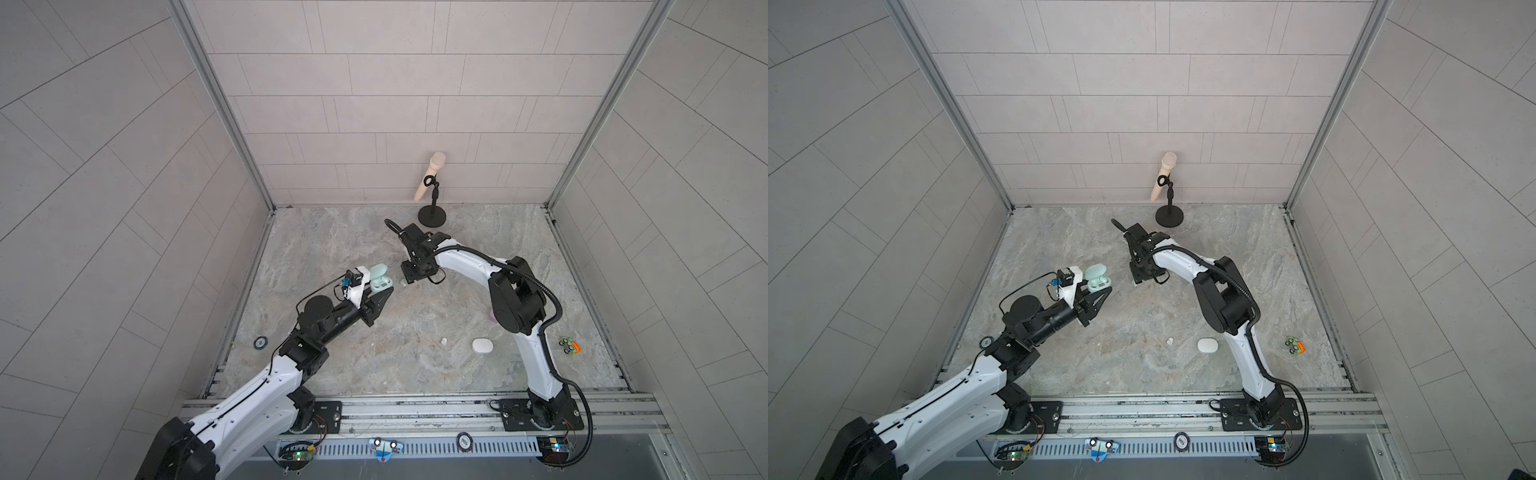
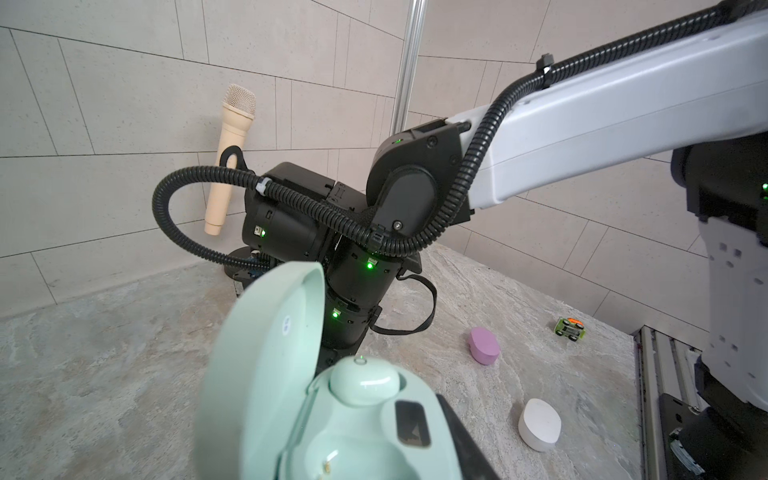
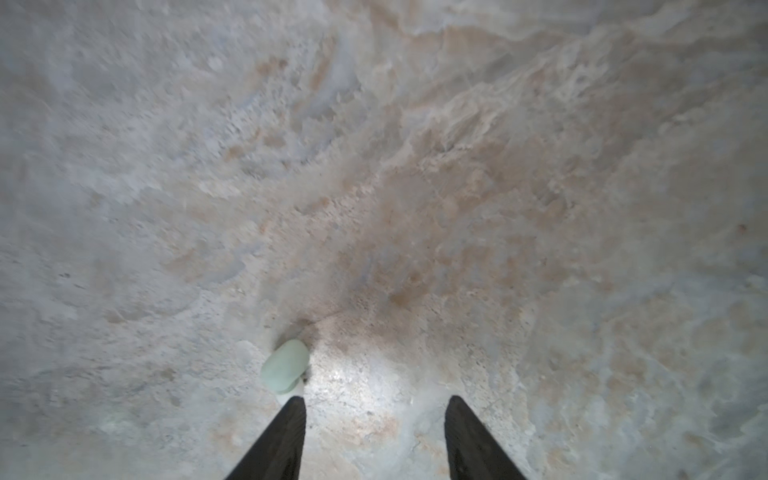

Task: Insert the wireless bluetooth earbuds into the charging case
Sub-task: 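Lower the right gripper and close it on the second mint green earbud, then lift the second earbud and carry it toward the case in the left gripper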

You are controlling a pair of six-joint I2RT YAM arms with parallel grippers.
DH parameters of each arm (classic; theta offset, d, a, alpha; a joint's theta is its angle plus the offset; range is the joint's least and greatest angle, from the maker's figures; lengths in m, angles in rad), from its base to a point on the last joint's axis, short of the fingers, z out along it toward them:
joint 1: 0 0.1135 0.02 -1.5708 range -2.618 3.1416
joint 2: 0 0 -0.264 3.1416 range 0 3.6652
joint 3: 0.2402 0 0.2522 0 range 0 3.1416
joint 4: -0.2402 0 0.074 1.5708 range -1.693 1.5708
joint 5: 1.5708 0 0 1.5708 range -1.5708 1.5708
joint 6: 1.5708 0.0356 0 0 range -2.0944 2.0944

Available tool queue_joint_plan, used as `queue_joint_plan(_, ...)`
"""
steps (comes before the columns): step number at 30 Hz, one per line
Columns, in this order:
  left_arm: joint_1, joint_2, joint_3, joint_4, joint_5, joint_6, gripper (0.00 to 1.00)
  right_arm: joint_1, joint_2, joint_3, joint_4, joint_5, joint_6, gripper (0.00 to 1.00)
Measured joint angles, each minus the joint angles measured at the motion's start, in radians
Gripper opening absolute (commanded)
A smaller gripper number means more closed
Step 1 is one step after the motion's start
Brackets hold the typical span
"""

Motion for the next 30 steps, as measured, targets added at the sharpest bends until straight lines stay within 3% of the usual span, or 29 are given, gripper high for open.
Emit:
queue_joint_plan(12, 0.000, -0.010, -0.003, 0.000, -0.003, 0.000, 0.05, 0.021, 0.026, 0.072, -0.008, -0.053, 0.148, 0.44)
queue_joint_plan(30, 0.000, -0.013, -0.012, 0.012, -0.003, -0.002, 0.05, 0.047, 0.135, 0.151, -0.073, -0.042, 0.178, 0.36)
